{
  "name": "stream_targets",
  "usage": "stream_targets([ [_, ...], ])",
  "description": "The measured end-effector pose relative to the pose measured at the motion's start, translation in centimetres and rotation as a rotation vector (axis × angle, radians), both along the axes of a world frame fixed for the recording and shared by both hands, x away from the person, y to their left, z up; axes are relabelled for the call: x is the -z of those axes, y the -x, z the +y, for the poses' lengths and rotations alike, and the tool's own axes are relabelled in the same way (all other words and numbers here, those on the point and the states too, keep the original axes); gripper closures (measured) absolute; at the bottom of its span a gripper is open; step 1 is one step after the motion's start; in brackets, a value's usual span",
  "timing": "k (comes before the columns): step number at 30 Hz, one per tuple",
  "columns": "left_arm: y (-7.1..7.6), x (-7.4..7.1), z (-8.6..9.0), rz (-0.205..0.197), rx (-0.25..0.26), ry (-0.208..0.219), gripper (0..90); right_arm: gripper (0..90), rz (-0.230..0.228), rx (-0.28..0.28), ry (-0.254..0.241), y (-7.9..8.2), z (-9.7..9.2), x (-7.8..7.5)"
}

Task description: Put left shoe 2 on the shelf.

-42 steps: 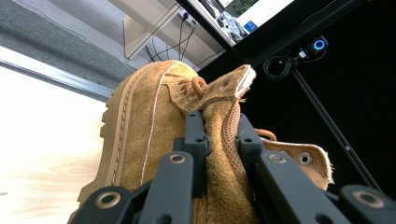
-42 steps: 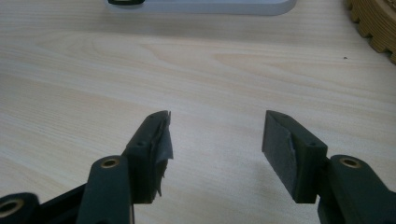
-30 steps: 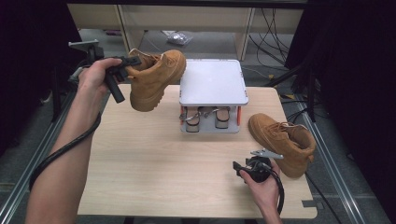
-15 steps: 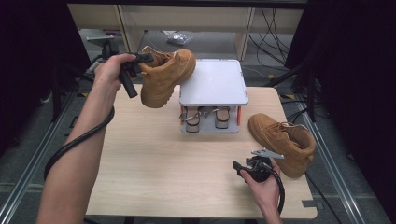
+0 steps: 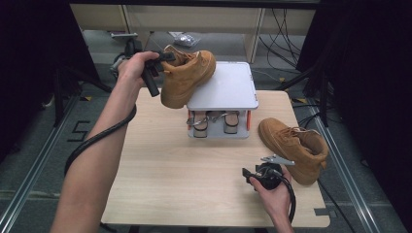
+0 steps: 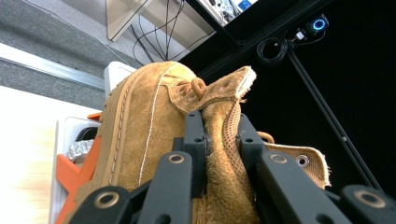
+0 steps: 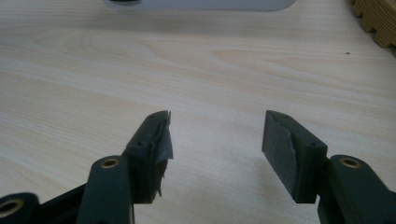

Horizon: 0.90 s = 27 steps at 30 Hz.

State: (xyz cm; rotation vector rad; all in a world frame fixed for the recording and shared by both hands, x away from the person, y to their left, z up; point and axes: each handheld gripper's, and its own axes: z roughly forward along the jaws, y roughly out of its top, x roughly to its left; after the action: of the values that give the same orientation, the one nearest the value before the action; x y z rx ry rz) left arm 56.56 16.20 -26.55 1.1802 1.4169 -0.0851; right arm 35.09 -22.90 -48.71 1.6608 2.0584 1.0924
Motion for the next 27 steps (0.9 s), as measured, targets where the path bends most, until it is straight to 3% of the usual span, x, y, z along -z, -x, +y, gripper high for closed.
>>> stream_targets([
  [7,-0.7,0.5,-2.0,0.001,0.000,-0.028,78.1,42.4,0.005,-0.001,0.011,0.0,0.0,0.0],
  [14,-1.3,2.1,-3.2,-0.004,-0.003,-0.037,76.4,42.4,0.002,-0.002,0.005,0.0,0.1,0.1],
  [15,-1.3,2.2,-3.3,-0.013,0.001,-0.033,75.7,42.4,0.006,0.001,0.013,0.0,0.1,0.1],
  [16,-1.3,2.2,-3.3,-0.027,-0.006,-0.041,75.0,42.4,-0.025,-0.026,0.043,-0.1,-0.3,0.1],
  [19,-1.2,2.1,-3.4,-0.052,0.000,-0.035,66.7,42.2,-0.004,-0.007,-0.008,0.0,0.2,0.0],
  [20,-1.1,2.0,-3.4,-0.059,-0.001,-0.030,62.1,42.1,-0.005,-0.006,0.003,0.0,0.3,-0.1],
  [23,-0.6,1.6,-3.3,-0.113,-0.005,-0.078,49.5,41.8,-0.008,-0.016,0.007,0.0,0.4,-0.3],
  [27,1.0,0.2,-1.8,-0.190,-0.026,-0.123,43.6,42.1,-0.019,-0.021,0.000,-0.1,0.8,-0.9],
])
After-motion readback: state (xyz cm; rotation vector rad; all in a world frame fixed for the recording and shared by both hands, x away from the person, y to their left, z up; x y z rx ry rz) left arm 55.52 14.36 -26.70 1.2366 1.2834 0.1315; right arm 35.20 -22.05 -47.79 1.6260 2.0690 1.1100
